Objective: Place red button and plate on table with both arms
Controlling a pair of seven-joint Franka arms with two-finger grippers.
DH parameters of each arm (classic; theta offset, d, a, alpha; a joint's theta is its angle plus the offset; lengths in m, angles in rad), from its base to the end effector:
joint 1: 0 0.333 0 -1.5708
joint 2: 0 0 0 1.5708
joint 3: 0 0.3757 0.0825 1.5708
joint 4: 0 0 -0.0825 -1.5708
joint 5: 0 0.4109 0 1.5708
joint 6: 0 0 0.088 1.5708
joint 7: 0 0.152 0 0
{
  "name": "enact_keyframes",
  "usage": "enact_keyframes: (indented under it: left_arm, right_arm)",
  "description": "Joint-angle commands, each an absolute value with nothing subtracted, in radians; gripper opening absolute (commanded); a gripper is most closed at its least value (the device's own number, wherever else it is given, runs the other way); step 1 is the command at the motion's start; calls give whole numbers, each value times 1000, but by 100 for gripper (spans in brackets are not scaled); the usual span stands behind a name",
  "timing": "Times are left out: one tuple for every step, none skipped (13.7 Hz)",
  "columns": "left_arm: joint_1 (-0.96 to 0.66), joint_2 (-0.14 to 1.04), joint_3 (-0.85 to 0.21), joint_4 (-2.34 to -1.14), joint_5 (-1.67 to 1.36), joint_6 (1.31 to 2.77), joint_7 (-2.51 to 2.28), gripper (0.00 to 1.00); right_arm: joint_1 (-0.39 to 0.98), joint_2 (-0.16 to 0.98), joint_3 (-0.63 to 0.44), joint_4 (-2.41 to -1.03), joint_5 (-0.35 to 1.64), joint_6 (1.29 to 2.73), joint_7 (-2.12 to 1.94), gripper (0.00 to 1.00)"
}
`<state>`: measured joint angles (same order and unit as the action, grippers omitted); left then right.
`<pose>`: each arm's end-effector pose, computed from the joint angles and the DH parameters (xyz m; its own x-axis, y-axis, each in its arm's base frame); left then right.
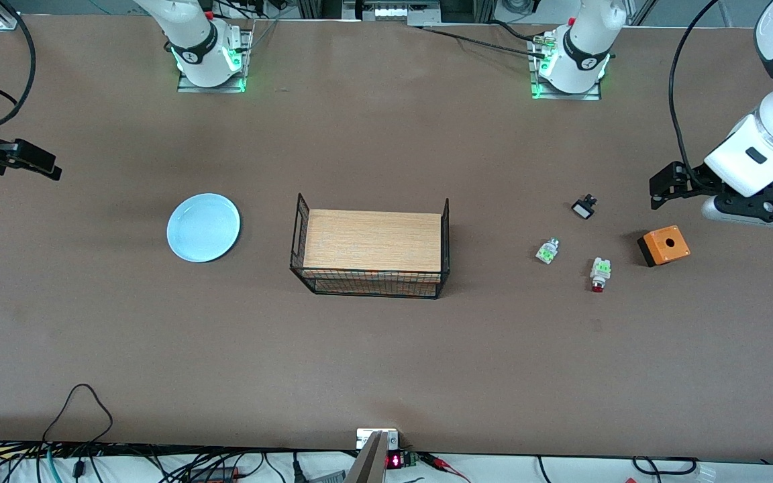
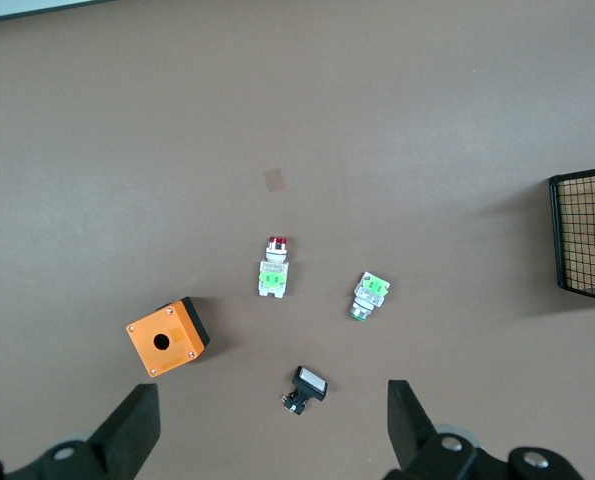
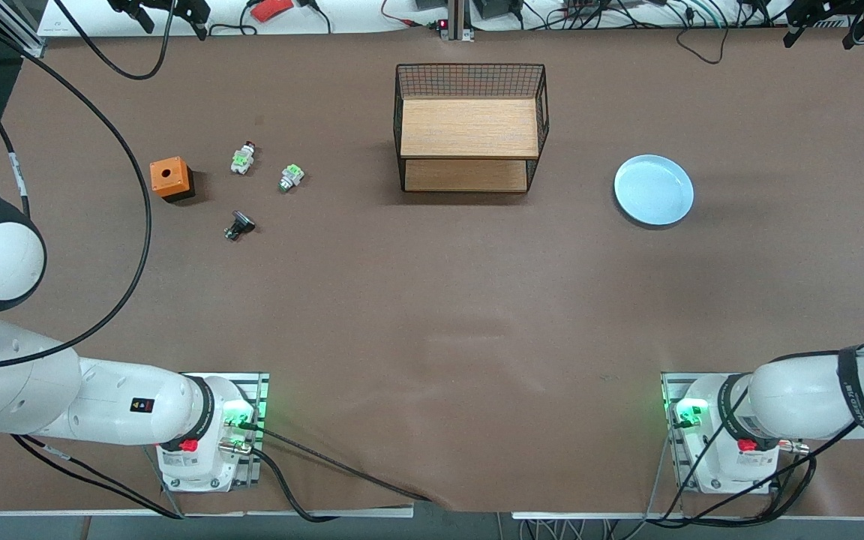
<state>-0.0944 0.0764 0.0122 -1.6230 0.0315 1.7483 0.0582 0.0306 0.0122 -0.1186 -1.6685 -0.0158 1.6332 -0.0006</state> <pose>0.6226 -0.0473 0.5830 0.9883 -0.1454 0.0468 -0.1439 -0.9890 -0.0350 0.5828 -0.0534 0.5887 0.9951 -0.0863 -0.0474 -0.0855 -0.9962 0.0171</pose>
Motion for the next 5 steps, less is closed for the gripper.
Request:
enact_keyframes:
  left_arm:
    - [-101, 87, 17, -1592, 46, 1720, 66, 100]
    - [-100, 89, 17, -1591, 45, 1720, 71, 100]
    - [-98, 89, 17, -1591, 44, 1720, 72, 100]
    - [-97, 89, 18, -1591, 44, 1720, 72, 100]
    - [-97, 89, 17, -1591, 44, 1720, 66, 100]
  right_arm:
    - [32, 14, -114, -1648, -20, 1623, -12, 100]
    - [32, 14, -114, -1647, -20, 1617, -12, 100]
    - [31, 14, -115, -1646, -18, 1617, -11, 100]
    - [31, 14, -115, -1644, -18, 1617, -11, 100]
    - [31, 14, -114, -1641, -20, 1617, -11, 100]
